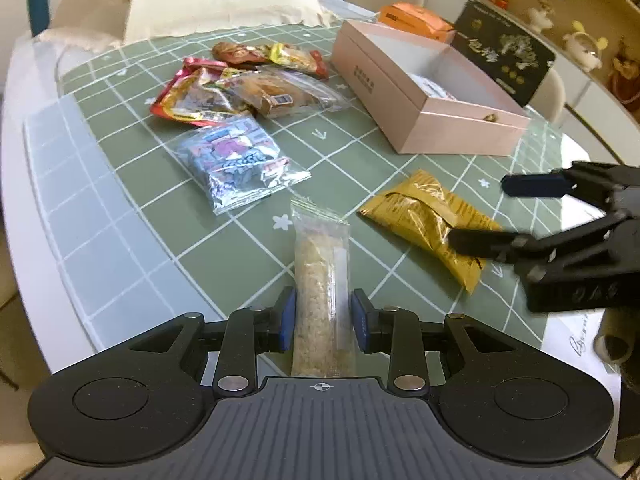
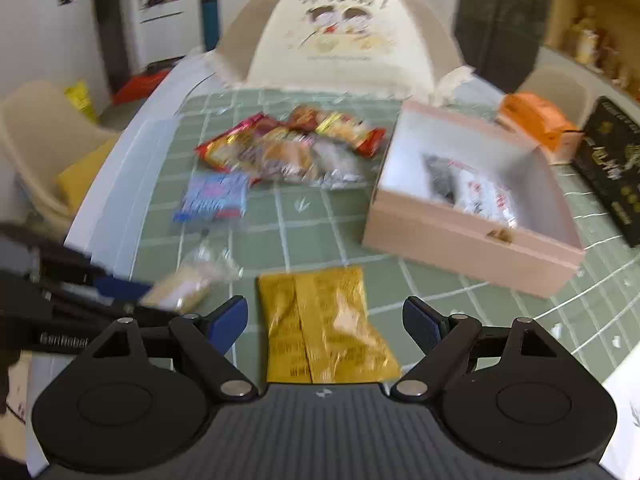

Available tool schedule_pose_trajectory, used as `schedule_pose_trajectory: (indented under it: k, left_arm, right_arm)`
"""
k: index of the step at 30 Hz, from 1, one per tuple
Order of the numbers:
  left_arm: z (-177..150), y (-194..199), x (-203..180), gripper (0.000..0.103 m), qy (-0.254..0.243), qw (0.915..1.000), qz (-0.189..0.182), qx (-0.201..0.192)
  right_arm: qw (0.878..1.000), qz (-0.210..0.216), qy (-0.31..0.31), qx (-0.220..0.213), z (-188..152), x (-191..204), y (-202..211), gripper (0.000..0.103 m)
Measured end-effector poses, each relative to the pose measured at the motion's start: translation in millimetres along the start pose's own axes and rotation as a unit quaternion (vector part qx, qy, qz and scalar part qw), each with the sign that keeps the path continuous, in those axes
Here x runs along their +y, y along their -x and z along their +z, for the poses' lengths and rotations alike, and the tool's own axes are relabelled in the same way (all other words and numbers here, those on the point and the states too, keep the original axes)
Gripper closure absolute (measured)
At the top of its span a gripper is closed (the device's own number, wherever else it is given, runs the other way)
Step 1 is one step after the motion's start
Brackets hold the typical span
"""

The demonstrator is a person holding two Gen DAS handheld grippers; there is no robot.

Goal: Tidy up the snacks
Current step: 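Grasp the clear oat bar with the left tool while the right grasps the yellow bag, then place the oat bar and yellow bag into the pink box with both tools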

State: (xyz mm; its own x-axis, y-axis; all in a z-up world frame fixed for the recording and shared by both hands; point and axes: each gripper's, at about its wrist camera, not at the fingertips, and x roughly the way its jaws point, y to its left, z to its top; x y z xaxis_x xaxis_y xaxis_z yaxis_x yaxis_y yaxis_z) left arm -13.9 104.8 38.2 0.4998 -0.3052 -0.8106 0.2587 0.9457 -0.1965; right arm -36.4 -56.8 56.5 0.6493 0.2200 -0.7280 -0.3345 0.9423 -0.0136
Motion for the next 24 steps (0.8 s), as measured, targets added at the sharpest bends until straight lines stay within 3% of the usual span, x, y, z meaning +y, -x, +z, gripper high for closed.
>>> schedule_pose_trajectory:
  k: [4, 7, 8, 9, 14, 18, 20, 24]
  left_arm:
    - [3.1, -0.8, -4.1, 0.067, 0.013, 0.9997, 0.017, 0.009]
    - [5.0, -3.5, -9.0, 0.067, 0.009, 0.9996, 0.027, 0.007]
    - [6.1, -5.0, -10.7, 0.067, 0.004, 0.9995, 0.030, 0.007]
    - [7.3, -6.5, -12.3, 0.068, -0.002, 0.9995, 0.030, 0.007]
    - [9.1, -4.7, -19.9, 0.070, -0.016, 0.9996, 0.011, 0.022]
    - [21.5, 26.3, -41.3, 0.070, -0.031, 0.9983, -0.033, -0.036]
    - [53.7, 45.9, -55.9, 0.070, -0.034, 0.9943, -0.068, -0.075]
    - [133.0, 72.5, -89.3, 0.070, -0.061, 0.9840, -0.096, -0.138]
  right_arm:
    - [1.000, 0.010, 0.014, 0.015, 3.6, -2.4, -34.5, 0.018]
    - [0.999, 0.011, -0.015, 0.048, 11.0, -8.5, -64.5, 0.020]
    - [0.999, 0.008, -0.024, 0.047, 10.2, -10.2, -65.4, 0.024]
    - [0.999, 0.004, -0.025, 0.045, 10.1, -10.0, -62.3, 0.037]
    - [0.999, -0.007, -0.017, 0.049, -1.1, -8.5, -27.1, 0.042]
    - [0.998, -0.010, -0.057, 0.032, -18.9, -29.1, 18.3, 0.042]
    - [0.997, -0.039, -0.068, 0.017, -25.9, -40.9, 39.4, 0.042]
    - [0.992, -0.070, -0.108, -0.008, -33.8, -65.2, 69.0, 0.042]
